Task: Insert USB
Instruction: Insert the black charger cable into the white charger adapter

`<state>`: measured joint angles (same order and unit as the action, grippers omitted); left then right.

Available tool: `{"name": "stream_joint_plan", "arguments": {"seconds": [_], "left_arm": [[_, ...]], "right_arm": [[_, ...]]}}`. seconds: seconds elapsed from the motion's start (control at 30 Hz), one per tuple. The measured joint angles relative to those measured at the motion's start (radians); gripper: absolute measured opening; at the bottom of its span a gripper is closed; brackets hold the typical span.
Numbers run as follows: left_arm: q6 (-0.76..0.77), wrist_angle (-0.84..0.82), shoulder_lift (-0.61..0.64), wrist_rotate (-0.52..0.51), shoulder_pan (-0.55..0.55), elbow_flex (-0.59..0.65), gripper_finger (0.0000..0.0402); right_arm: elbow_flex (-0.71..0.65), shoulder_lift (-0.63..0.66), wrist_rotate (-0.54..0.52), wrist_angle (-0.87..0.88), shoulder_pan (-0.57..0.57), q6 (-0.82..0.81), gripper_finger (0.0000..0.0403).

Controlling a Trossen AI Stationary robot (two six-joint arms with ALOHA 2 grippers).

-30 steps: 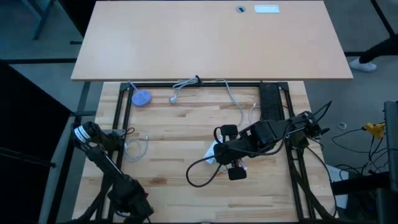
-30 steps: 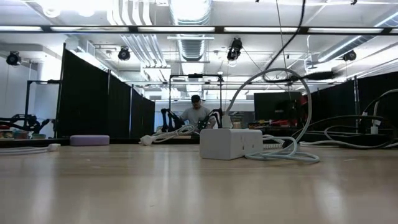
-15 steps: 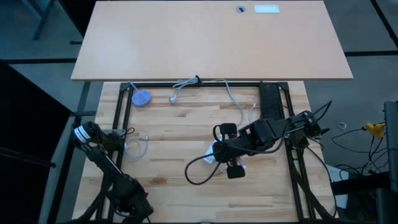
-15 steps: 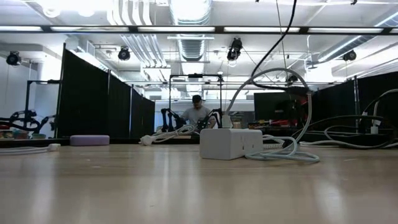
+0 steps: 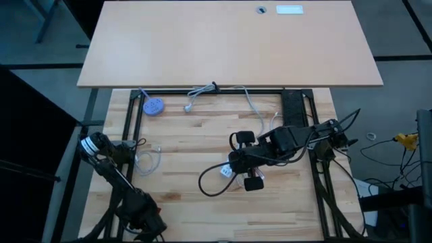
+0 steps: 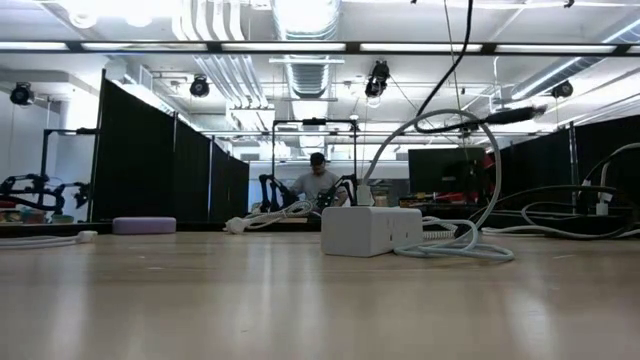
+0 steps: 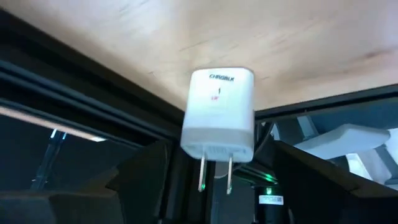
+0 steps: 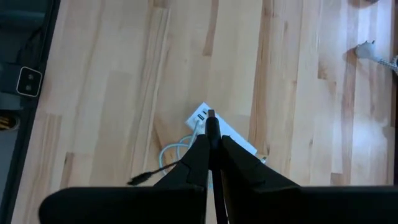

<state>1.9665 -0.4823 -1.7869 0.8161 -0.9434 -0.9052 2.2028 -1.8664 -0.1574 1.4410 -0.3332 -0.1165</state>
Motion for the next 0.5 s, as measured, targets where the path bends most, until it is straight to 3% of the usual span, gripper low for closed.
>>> {"name": "stream_joint_plan", "arguments": {"seconds": [0.23, 0.33, 0.47, 0.5], "left_arm": [[0.049, 0.104, 0.0, -0.006, 0.001, 0.063, 0.0265], [0.068, 0.11, -0.001, -0.017, 0.004, 0.084, 0.0219], [0.085, 0.124, -0.001, -0.013, 0.006, 0.09, 0.0123], [0.085, 0.125, -0.001, -0.013, 0.006, 0.09, 0.0124]], "right_arm": [[0.0, 0.0, 0.0, -0.004, 0.0, 0.001, 0.0008], [0.0, 0.0, 0.0, -0.01, 0.0, 0.004, 0.0008], [0.0, 0.0, 0.0, -0.011, 0.0, 0.006, 0.0008], [0.0, 0.0, 0.0, -0.011, 0.0, 0.009, 0.0008]]}}
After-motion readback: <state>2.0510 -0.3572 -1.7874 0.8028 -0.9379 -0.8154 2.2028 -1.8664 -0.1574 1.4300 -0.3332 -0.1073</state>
